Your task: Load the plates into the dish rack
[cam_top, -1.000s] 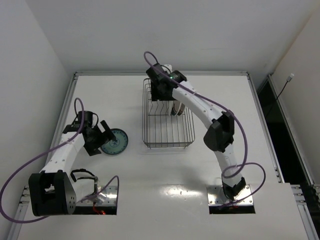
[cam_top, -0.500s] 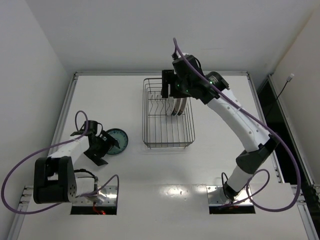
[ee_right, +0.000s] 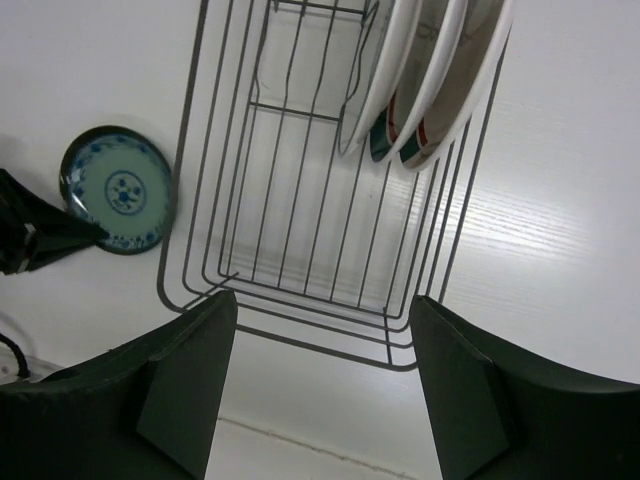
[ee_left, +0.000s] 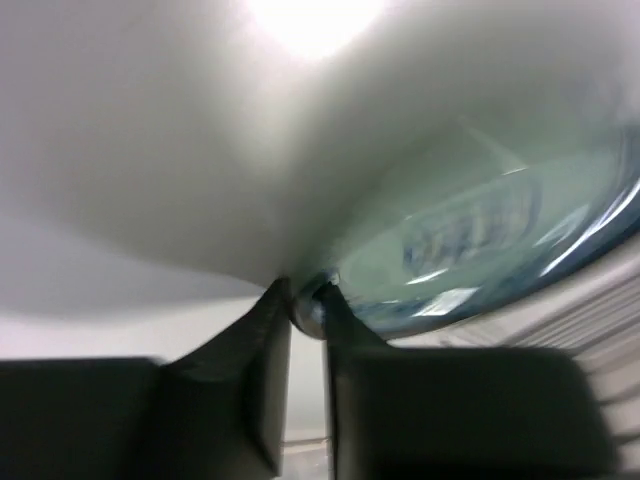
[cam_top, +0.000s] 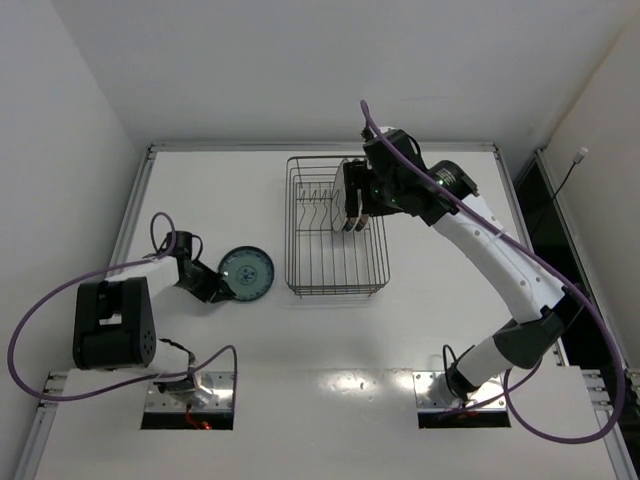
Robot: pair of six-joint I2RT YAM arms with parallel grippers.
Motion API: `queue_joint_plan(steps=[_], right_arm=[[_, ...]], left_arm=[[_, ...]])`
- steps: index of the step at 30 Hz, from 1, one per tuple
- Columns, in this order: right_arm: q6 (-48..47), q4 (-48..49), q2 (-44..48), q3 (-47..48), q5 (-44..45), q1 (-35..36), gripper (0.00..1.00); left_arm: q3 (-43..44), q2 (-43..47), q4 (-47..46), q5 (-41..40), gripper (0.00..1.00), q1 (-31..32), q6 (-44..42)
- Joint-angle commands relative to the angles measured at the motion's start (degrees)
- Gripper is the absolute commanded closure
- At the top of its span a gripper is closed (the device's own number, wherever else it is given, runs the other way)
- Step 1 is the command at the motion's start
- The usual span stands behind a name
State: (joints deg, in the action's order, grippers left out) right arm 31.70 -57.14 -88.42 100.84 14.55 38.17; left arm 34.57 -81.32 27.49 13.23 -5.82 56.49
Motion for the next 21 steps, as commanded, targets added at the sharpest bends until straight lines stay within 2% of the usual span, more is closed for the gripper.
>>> queue_joint_plan(steps=[1,2,4,10,13,14,16,20,21], right_arm=[[-0.9,0.1,2.5,-1.3,0.6,-1.1,0.33],[-0.9,0.1,2.5,-2.0,0.0,-1.1,0.33],[-1.5,0.1,2.5,-2.0,-0.7,-1.6,0.33],[-3.3,3.1,2.5,-4.3,-7.5,-2.8,0.33],[-3.3,10.2,5.3,-9.0,-16.9,-4.5,0.32],[-1.8,16.3,6.1,-10.9,-24.1,-5.1,0.28],[0.3,22.7,7.2,-16.7,-34.6,-6.8,0.27],[6.9,38.6,7.2,-25.6,-47.0,-8.6,0.27],[9.9,46.2,6.7,-29.3,-49.2,-8.6,0.27]], left_arm=[[0.9,-4.8,-7.1,0.2,0.96,-1.8,-4.2],[2.2,-4.8,-7.1,0.9,1.0,-2.5,-5.6],[3.4,-4.8,-6.3,1.4,1.0,-3.0,-6.1],[10.5,5.5,-0.8,2.1,1.0,-4.9,-9.1],[14.8,11.6,-0.8,5.1,1.0,-5.4,-9.9],[15.7,12.9,-1.4,8.2,1.0,-5.4,-9.9],[16.8,15.4,-4.3,12.0,1.0,-5.4,-9.0],[16.2,17.7,-8.1,20.2,1.0,-4.9,-5.7],[16.2,17.7,-8.7,22.6,1.0,-4.3,-5.7]])
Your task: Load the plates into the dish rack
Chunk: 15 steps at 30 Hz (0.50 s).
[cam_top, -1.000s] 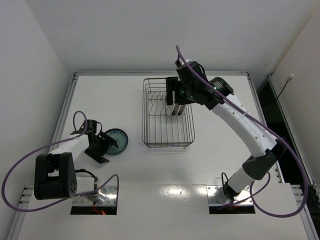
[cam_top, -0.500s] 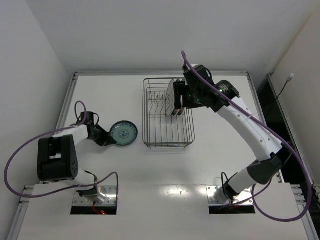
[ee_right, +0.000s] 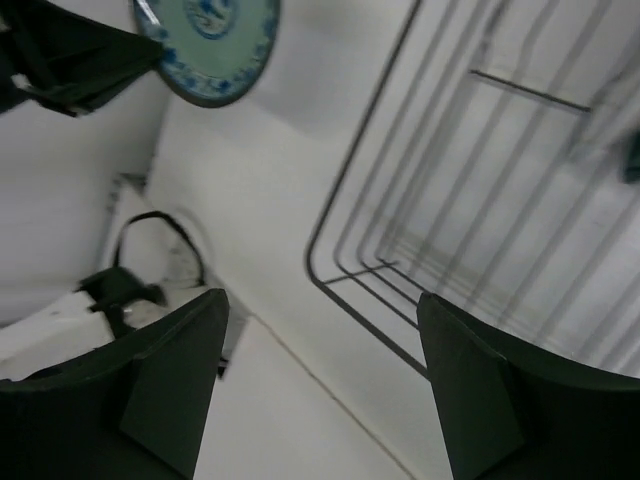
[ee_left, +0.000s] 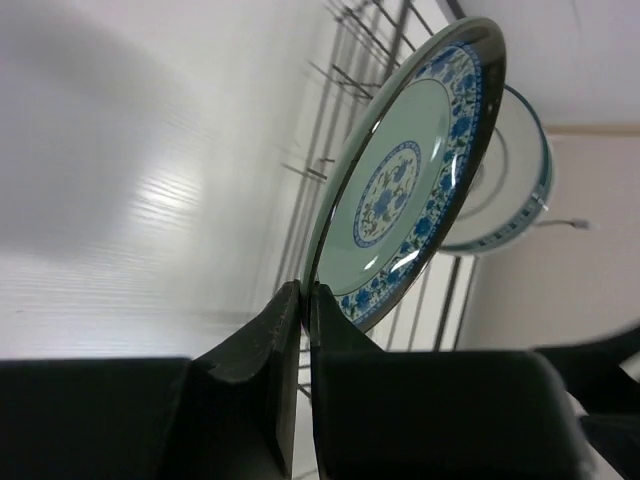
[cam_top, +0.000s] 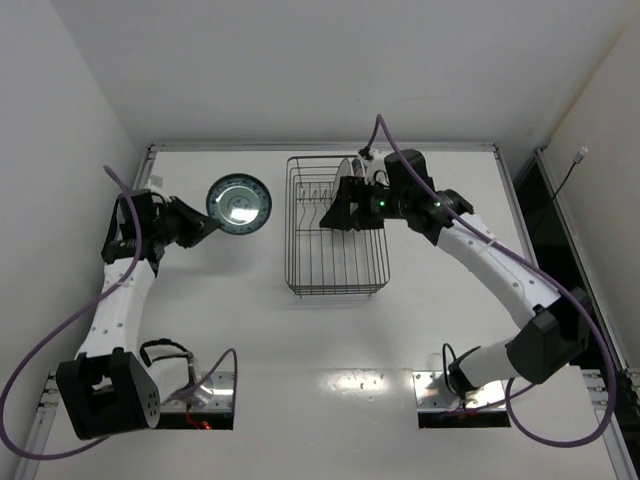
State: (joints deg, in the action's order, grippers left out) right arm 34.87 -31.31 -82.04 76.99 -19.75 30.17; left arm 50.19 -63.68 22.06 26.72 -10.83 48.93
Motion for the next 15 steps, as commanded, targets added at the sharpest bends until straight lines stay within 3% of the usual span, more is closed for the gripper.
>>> queue_joint_plan(steps=[1,3,7,15], right_arm=[[8.4,23.9,0.3,-7.0,-18.4,-1.3,0.27],[12.3,31.4,-2.1,-9.9,-20.5,-1.3,0.27],[12.9,33.9,-4.6,-9.9,-19.9,-0.6,0.27],[14.9,38.1,-7.9,-13.1,-17.7,-0.6,0.4]], left_arm=[[-0.1,0.0,-4.1,10.3,1.0,1.2,2.7],[-0.6,0.0,-5.6,11.6,1.0,3.4,3.4],[-0.6,0.6,-8.0,12.5,1.0,7.4,5.4],[-0.5,-0.5,-13.6,10.5,1.0,18.3,10.9]])
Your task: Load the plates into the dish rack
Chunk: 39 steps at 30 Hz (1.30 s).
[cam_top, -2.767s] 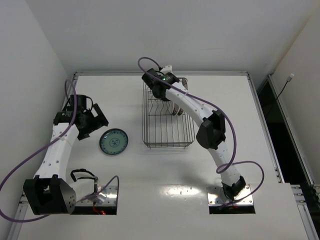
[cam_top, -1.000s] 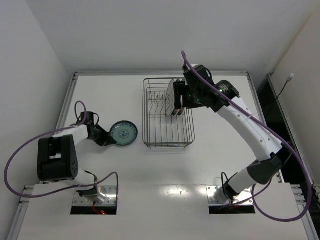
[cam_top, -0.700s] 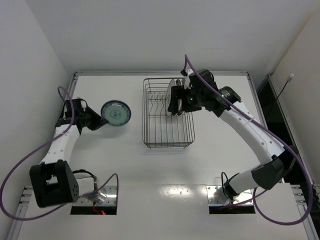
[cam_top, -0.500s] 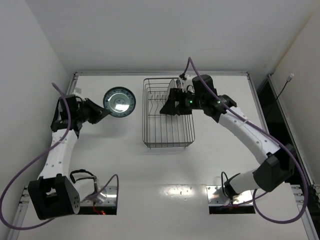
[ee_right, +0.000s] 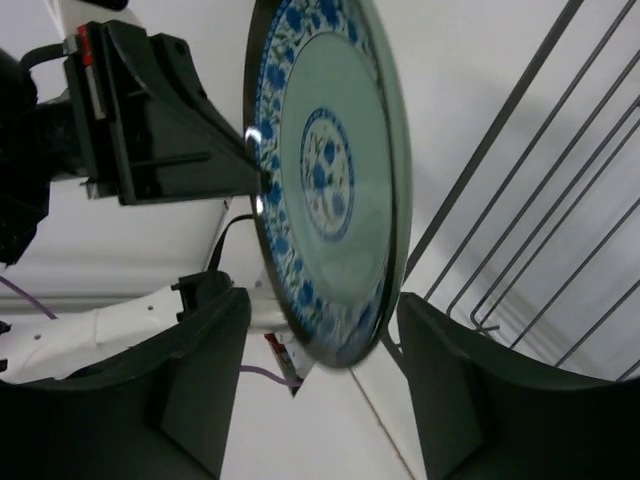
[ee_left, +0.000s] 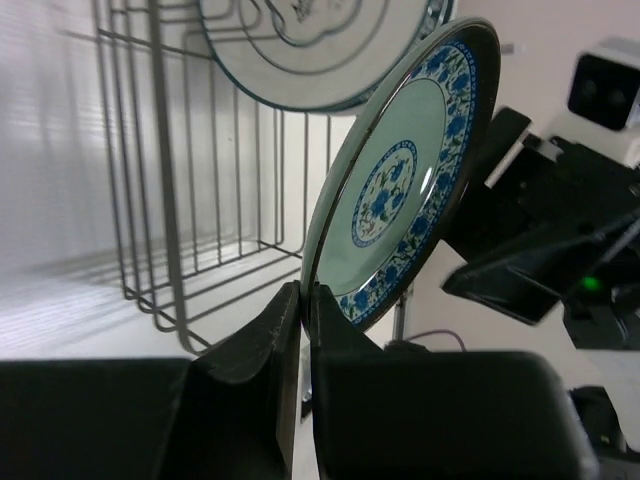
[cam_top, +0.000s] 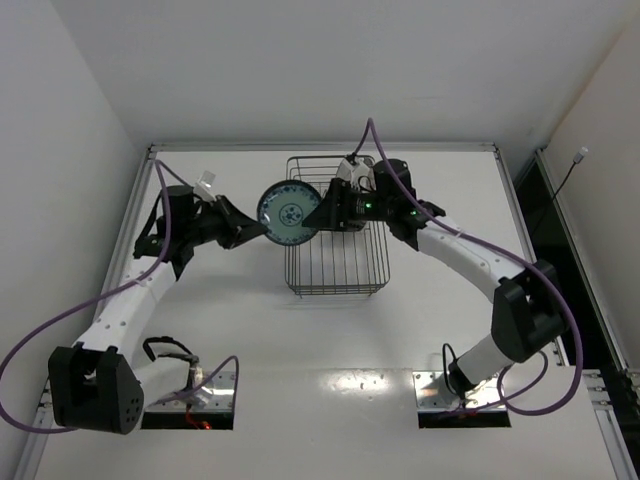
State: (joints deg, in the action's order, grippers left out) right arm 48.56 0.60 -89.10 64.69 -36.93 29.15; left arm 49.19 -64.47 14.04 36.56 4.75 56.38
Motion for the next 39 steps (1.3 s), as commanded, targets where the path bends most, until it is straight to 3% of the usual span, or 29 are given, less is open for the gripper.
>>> queue_joint_plan(steps=[1,2,3,5,6,7,9,10,11,13,15,19,22,29,39], right_arm=[[1.2,6.2,-1.3,-0.8,-0.5,0.4,0.44],[1.2,6.2,-1.3,-0.8,0.1,0.4,0.49],[1.2,5.5,-1.3,-0.8,1.0,-0.1,0.69],[1.2,3.4,-1.3,-0.8,3.7,-0.1,1.0],[1.2,2.5,-0.5,-0.3,5.1,-0.1,1.0],[0.7,0.1,1.1,-0.3,6.6,-0.1,1.0],[-0.2,-4.4,3.2,1.1,14.6,-0.1,1.0],[-1.5,-10.9,5.3,3.2,23.1,0.5,1.0],[-2.2,-14.7,6.1,5.0,27.7,1.3,1.0],[-3.0,-20.5,6.7,9.3,40.1,2.4,1.0],[-3.5,-27.7,6.7,13.2,46.8,3.6,1.0],[-3.6,-37.9,0.9,20.6,64.8,6.4,1.0],[-3.6,-42.3,-3.3,26.7,72.2,8.5,1.0],[-5.4,-55.3,-23.6,51.6,82.8,12.0,1.0],[-8.0,-55.2,-31.7,54.6,86.2,12.5,1.0]], left_arm=[[0.5,-0.2,-5.6,0.6,1.0,3.4,3.5],[0.5,-0.2,-6.1,0.1,1.0,4.0,4.0],[1.1,-0.2,-6.1,0.1,1.0,4.7,4.0],[1.6,-0.8,-4.7,-0.5,0.99,4.7,2.7],[2.2,-1.4,-3.2,-0.5,0.99,4.7,1.6],[3.0,-2.8,-1.1,-1.6,0.78,4.7,0.2],[7.2,-4.7,8.6,-4.1,0.56,4.7,-6.0],[9.2,-6.8,13.2,-10.7,0.39,4.7,-8.1],[13.0,-7.8,17.4,-14.5,0.33,4.7,-9.9],[15.8,-9.4,26.1,-23.5,0.32,4.7,-13.6],[17.3,-10.1,29.1,-27.0,0.32,4.0,-15.0],[17.3,-10.2,30.3,-27.9,0.32,1.8,-16.3],[17.3,-10.2,30.3,-27.9,0.32,1.2,-16.3],[16.7,-10.7,31.0,-27.2,0.32,0.7,-17.4],[15.4,-10.7,32.0,-26.5,0.32,-2.9,-20.1]])
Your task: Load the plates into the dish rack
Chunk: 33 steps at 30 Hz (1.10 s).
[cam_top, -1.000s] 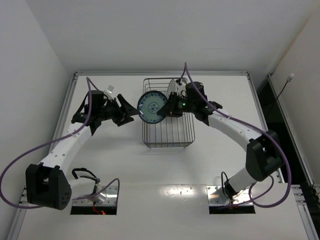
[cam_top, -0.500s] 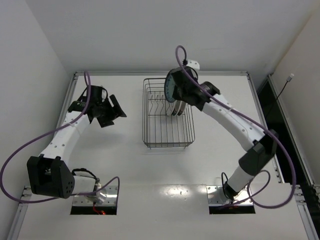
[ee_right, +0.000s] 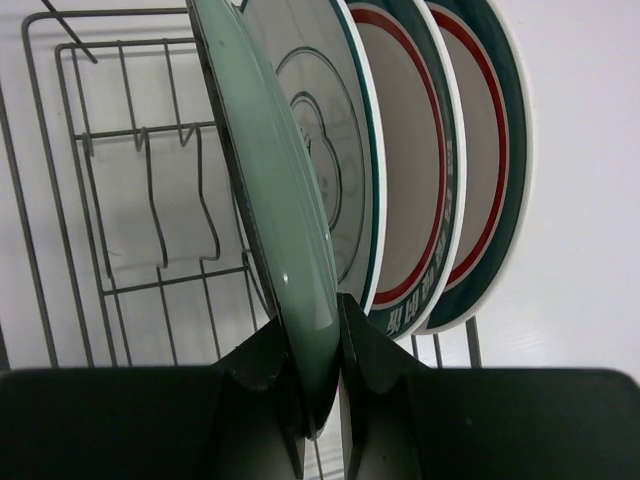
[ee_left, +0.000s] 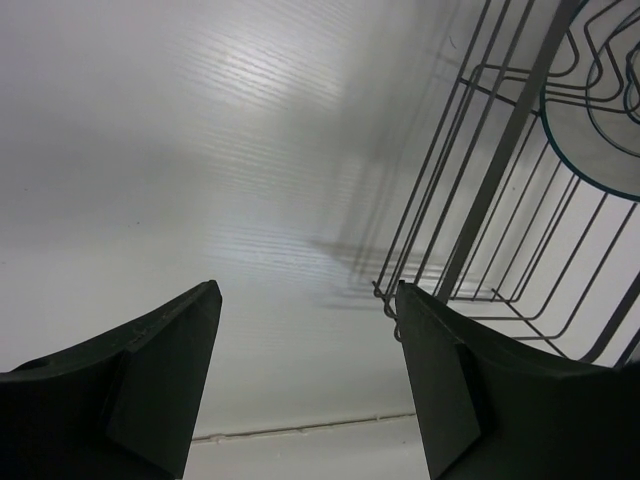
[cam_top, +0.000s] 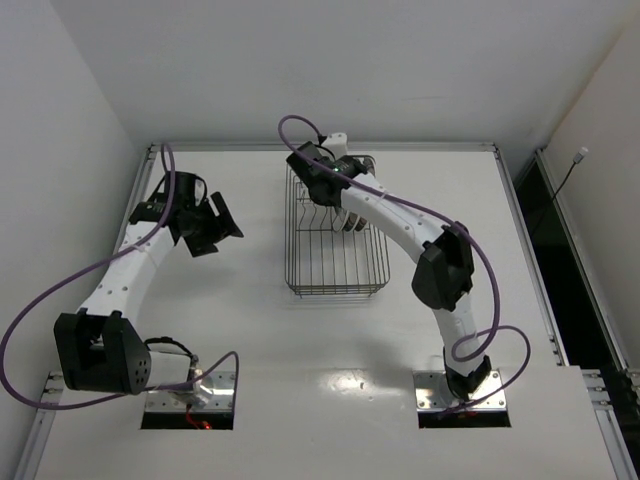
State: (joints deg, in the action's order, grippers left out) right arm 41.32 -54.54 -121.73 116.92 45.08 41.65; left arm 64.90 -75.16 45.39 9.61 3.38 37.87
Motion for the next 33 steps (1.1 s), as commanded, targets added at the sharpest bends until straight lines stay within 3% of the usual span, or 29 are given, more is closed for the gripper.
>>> queue_joint_plan(steps=[1,7,11,15,25,28,29,31,33], right_arm=[[-0.8,0.7,1.0,1.7,3.6,-0.5,1.0],[-0.2,6.0,0.4,-3.9,-4.1,-2.3,1.0],[0.3,6.8,-1.8,-2.4,-7.6,-3.5,0.98],[1.0,4.5,-7.0,2.6,-9.4,-4.0,0.9],[1.0,4.4,-6.9,4.4,-13.9,-4.6,0.75],[0.4,3.9,-3.9,4.9,-16.1,-5.1,0.67],[-0.2,3.0,-3.1,5.5,-16.7,-5.1,0.58],[-0.8,0.2,0.0,6.5,-16.7,-5.1,0.54],[-1.4,-1.3,3.0,7.1,-16.7,-5.1,0.42]], left_arm=[[-0.3,0.0,0.7,0.4,0.32,-1.5,-2.1],[-1.4,-0.5,0.1,2.1,0.32,-3.2,-2.6],[-1.4,-0.5,0.1,2.1,0.32,-3.7,-3.1],[-1.4,-0.5,0.1,3.1,0.32,-5.0,-3.7],[-0.8,-1.7,0.8,4.7,0.32,-7.1,-4.8],[-0.3,-2.2,0.8,4.7,0.32,-7.1,-4.8],[0.2,-2.2,0.8,4.7,0.32,-7.1,-4.8],[0.2,-2.2,0.8,4.7,0.32,-7.7,-4.8],[0.9,-2.7,0.8,4.7,0.32,-7.7,-5.3]])
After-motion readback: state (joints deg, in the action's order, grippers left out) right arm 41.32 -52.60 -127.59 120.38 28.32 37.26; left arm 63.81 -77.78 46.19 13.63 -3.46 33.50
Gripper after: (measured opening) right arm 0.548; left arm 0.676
